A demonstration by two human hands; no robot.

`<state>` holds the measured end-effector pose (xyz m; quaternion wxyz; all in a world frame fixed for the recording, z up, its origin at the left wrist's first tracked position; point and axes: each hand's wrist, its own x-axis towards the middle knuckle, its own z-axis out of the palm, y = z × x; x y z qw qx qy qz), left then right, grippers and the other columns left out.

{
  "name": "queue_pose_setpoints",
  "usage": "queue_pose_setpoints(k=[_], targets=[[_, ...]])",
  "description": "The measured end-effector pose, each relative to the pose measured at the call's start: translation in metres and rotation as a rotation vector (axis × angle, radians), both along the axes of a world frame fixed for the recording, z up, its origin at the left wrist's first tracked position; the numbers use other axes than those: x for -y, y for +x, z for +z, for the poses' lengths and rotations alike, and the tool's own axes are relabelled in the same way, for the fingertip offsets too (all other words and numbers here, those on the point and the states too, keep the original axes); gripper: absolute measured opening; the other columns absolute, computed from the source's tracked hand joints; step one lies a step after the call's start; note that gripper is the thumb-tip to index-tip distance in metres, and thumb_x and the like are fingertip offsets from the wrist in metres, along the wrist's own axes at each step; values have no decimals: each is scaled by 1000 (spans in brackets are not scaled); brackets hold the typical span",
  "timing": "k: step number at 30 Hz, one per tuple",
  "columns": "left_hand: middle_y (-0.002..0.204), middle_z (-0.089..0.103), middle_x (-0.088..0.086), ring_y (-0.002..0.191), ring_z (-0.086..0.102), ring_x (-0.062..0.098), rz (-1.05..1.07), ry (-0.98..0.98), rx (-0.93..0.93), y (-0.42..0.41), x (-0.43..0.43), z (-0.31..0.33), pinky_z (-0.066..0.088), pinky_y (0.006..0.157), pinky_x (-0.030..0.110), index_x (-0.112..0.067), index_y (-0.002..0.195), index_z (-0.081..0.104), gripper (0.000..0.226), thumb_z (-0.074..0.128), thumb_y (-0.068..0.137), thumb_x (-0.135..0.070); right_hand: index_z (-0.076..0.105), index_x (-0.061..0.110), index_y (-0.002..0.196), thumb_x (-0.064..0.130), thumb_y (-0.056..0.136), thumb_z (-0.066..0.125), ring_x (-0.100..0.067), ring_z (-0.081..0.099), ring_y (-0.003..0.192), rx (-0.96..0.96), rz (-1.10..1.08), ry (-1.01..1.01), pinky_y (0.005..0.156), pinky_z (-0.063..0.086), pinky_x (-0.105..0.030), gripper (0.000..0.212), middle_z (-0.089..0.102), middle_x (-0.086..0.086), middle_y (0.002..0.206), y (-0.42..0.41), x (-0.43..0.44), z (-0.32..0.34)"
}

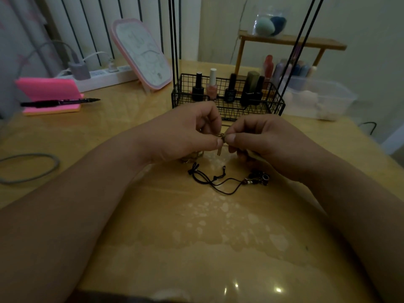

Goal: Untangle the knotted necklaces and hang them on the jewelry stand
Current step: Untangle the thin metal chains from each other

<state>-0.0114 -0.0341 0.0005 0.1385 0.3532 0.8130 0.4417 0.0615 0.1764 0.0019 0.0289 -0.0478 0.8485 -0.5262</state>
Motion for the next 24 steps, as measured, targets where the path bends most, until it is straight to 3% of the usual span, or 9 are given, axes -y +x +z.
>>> queue_pose_setpoints(k=[6, 10, 16, 24], targets=[[68, 68, -5, 62, 59, 7, 1, -5, -16, -1, 2, 1, 48, 61, 28, -17, 99, 69, 6, 73, 95, -17, 75, 13, 95, 20, 100, 67, -14, 60, 65, 22, -14, 9, 59, 49, -29, 12, 71, 1, 77, 0, 2, -1], [70, 70, 1, 64, 57, 20, 2, -4, 8, -1, 4, 1, 45, 62, 37, -17, 97, 70, 2, 68, 98, -16, 72, 14, 92, 21, 101, 64, -15, 58, 66, 41, -2, 10, 61, 47, -31, 14, 69, 1, 75, 1, 3, 0], [62, 54, -2, 56, 44, 12, -2, 19, 27, -1, 4, 1, 39, 52, 26, -17, 94, 69, 6, 68, 97, -12, 69, 20, 88, 19, 102, 60, -12, 52, 61, 68, 13, -26, 58, 41, -29, 17, 64, 2, 72, 0, 3, 1], [73, 71, -1, 60, 60, 8, -29, -1, 32, 1, 2, 2, 47, 53, 23, -17, 102, 63, 9, 70, 97, -15, 71, 16, 87, 19, 96, 67, -17, 53, 63, 19, -13, -3, 61, 42, -37, 11, 65, 2, 70, -1, 1, 0]])
